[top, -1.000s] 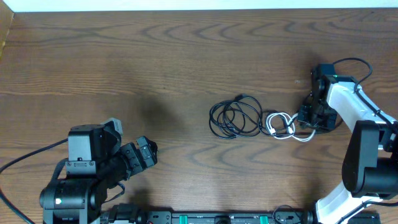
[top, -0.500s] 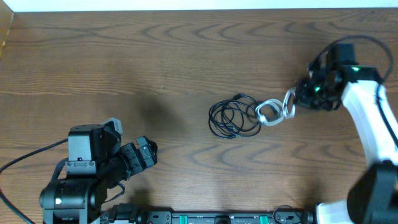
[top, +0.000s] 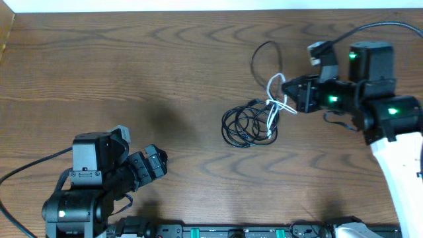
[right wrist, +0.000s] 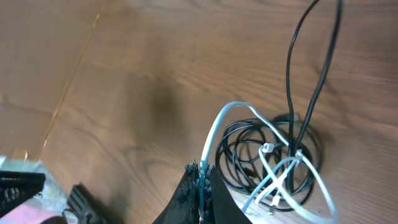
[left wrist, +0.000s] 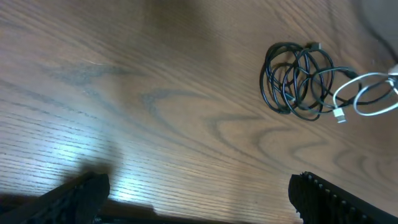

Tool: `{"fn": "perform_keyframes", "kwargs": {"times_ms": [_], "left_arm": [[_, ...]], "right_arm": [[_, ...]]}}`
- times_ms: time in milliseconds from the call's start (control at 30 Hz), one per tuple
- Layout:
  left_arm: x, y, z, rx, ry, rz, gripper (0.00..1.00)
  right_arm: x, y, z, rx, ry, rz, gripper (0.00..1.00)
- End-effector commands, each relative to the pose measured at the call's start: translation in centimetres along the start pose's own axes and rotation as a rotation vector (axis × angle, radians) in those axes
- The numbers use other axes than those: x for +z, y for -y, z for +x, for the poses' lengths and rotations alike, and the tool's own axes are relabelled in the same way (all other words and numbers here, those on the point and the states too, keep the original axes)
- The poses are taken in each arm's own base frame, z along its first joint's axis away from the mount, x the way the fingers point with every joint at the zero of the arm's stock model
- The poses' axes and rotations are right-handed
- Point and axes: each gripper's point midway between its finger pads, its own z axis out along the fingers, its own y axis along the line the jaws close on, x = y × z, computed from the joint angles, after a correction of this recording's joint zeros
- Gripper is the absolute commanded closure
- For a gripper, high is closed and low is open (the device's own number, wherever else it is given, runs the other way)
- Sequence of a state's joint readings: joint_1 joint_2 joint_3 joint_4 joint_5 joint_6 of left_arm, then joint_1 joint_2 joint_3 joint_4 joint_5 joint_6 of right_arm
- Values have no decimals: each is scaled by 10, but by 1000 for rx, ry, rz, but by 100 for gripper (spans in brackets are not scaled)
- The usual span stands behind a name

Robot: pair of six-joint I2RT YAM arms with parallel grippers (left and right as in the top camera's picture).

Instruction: Untangle cables

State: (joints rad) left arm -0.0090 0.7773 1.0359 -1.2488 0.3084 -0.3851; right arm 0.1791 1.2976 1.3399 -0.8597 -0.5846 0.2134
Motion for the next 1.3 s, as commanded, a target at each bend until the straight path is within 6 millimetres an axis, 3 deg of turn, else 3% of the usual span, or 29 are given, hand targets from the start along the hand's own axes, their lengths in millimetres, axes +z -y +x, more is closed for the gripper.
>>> {"fn": "perform_keyframes", "kwargs": {"times_ms": [0, 133, 267, 333, 467, 567, 667, 733, 833, 1000, 1067, 1133, 1267], "left_arm": [[0, -1, -1, 14, 6, -7, 2], [0, -1, -1, 14, 6, -7, 2], [0, -1, -1, 14, 6, -7, 2], [0, -1, -1, 14, 6, -7, 2], [0, -1, -1, 14, 6, -7, 2], [0, -1, -1, 14, 6, -7, 2], [0, -1, -1, 14, 6, -7, 2], [0, -1, -1, 14, 6, -7, 2], [0, -1, -1, 14, 6, -7, 2], [0, -1, -1, 14, 6, -7, 2], [0, -1, -1, 14, 6, -7, 2], [0, -1, -1, 14, 6, -7, 2], [0, -1, -1, 14, 6, -7, 2]], "right_arm": [[25, 4, 12, 54, -57, 54, 99], [53, -32, 19, 60, -119, -92, 99], [50, -91, -4, -41, -29, -279, 99], [31, -117, -28, -81, 54, -328, 99], [-34, -157, -87, -148, 255, -356, 99], [-90, -178, -127, -178, 427, -346, 99], [-140, -193, -152, -209, 567, -331, 99], [-159, -191, -159, -196, 621, -283, 99], [-157, -164, -158, -117, 623, -136, 99], [-114, -85, -134, 43, 485, 186, 99], [-93, -68, -123, 71, 406, 230, 99], [-70, -62, -113, 85, 323, 218, 99], [-42, -83, -109, 73, 230, 60, 98]]}}
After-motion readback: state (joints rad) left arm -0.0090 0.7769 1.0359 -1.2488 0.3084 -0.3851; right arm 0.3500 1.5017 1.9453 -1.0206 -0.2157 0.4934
